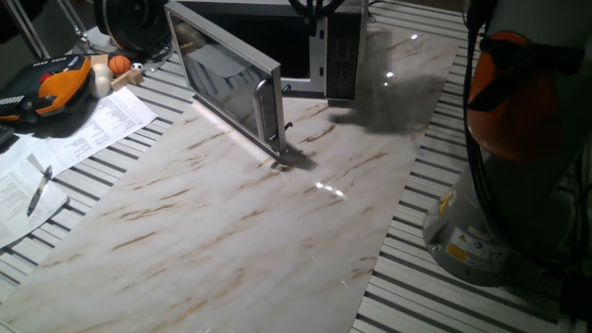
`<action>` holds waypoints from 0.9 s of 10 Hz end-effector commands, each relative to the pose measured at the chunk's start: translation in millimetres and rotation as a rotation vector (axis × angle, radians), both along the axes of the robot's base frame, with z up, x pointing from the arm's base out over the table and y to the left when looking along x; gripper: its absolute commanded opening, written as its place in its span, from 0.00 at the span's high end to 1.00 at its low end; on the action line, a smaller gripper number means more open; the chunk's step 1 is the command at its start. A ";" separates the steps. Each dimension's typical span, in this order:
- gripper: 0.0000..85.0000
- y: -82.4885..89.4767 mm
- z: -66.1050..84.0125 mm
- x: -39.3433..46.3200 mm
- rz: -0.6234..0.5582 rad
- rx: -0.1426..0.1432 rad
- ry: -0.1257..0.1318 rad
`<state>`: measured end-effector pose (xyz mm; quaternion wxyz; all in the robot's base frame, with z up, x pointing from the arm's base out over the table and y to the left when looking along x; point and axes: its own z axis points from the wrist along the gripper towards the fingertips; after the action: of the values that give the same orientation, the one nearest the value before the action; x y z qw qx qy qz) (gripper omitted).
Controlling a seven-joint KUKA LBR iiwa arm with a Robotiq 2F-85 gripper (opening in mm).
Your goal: Open the microwave door
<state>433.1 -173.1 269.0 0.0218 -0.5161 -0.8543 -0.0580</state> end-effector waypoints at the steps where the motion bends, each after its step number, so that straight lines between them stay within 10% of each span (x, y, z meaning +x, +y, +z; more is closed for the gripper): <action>1: 1.00 0.9 0.1 -2.9 0.226 0.006 -0.001; 4: 1.00 10.3 -1.2 -20.6 0.325 0.000 0.000; 9: 1.00 13.6 -2.6 -25.9 0.377 -0.011 -0.030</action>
<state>406.8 -159.0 266.0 0.0146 -0.3735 -0.9258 -0.0565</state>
